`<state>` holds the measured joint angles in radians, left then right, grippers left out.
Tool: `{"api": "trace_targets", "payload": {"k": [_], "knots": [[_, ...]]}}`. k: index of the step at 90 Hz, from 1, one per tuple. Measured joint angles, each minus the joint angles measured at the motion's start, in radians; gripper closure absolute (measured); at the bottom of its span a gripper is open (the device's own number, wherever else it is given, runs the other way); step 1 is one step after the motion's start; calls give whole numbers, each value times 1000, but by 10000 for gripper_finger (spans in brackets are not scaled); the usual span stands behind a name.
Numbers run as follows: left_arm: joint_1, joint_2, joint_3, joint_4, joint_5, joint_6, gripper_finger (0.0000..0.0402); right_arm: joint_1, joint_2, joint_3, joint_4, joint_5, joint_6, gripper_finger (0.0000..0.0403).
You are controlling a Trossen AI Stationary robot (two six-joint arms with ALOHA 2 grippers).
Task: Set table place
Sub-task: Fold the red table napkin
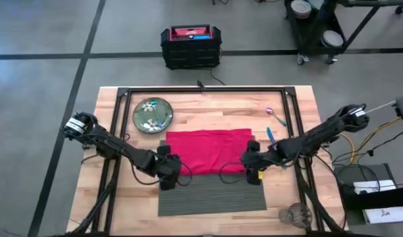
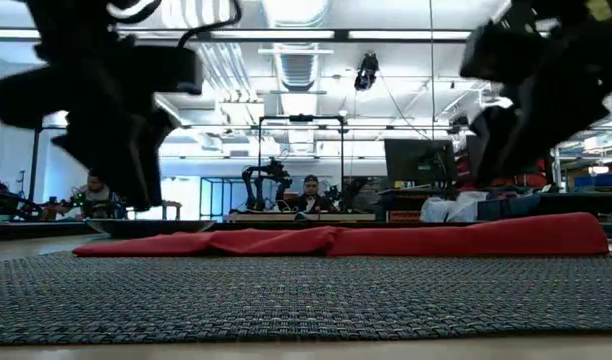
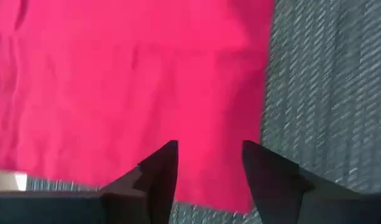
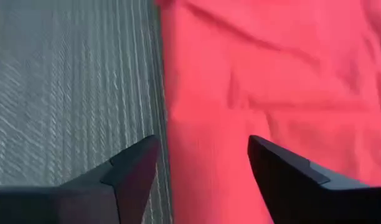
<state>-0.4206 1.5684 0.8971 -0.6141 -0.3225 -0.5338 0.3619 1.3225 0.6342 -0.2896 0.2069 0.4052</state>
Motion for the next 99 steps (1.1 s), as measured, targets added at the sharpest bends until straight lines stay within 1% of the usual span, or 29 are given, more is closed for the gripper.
{"api": "trace_targets", "payload": {"k": [13,25,39,47,59,70,84,92,99], "knots": [[0,0,-46,81,0,12,267,5,70,7,2,-3,-20,195],[0,0,-58,168,1,62,280,7,105,12,3,-8,-47,207],[3,0,-80,192,0,113,285,7,128,14,5,-2,-54,215],[4,5,-113,189,7,83,286,7,156,13,-21,-5,-57,222],[1,0,-166,204,84,-2,286,7,181,19,-105,-11,-32,238],[-19,0,-194,181,121,-58,286,7,164,20,-180,-24,-27,252],[-23,-8,-152,143,134,-45,286,6,127,56,-233,-16,-60,265],[-24,-9,-103,127,134,-14,286,6,124,108,-190,-12,-84,270],[-30,-10,-66,152,124,12,286,11,132,114,-165,-16,-98,274]]}}
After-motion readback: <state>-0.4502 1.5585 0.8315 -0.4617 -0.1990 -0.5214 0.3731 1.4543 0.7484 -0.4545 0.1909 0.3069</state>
